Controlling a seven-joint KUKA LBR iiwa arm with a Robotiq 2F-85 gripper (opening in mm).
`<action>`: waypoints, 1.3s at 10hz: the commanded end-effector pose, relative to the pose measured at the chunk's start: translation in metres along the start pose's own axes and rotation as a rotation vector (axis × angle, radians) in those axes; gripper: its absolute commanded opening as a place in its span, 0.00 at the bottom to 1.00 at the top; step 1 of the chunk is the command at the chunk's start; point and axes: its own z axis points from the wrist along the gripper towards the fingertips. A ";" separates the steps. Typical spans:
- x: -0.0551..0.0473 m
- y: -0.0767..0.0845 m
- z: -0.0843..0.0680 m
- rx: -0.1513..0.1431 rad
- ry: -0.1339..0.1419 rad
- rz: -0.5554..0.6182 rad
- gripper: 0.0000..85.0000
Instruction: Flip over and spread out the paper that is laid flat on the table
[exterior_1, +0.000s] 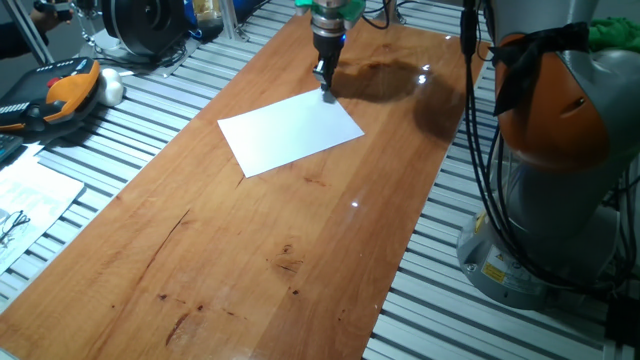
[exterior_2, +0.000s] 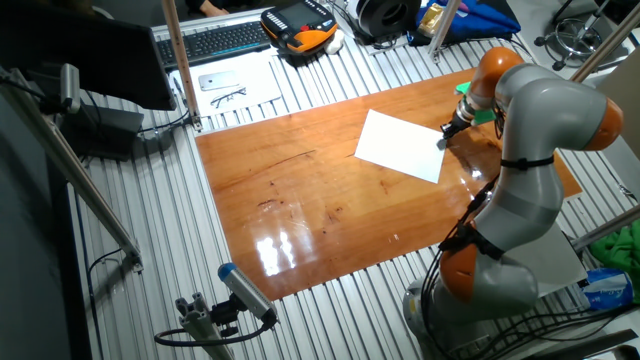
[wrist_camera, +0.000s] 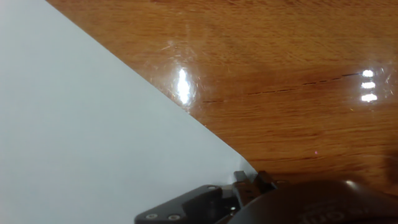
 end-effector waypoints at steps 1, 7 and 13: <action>0.000 0.000 0.000 -0.002 0.000 0.000 0.20; -0.001 0.003 -0.004 -0.005 0.001 0.008 0.00; 0.006 0.018 -0.067 0.030 0.021 0.045 0.00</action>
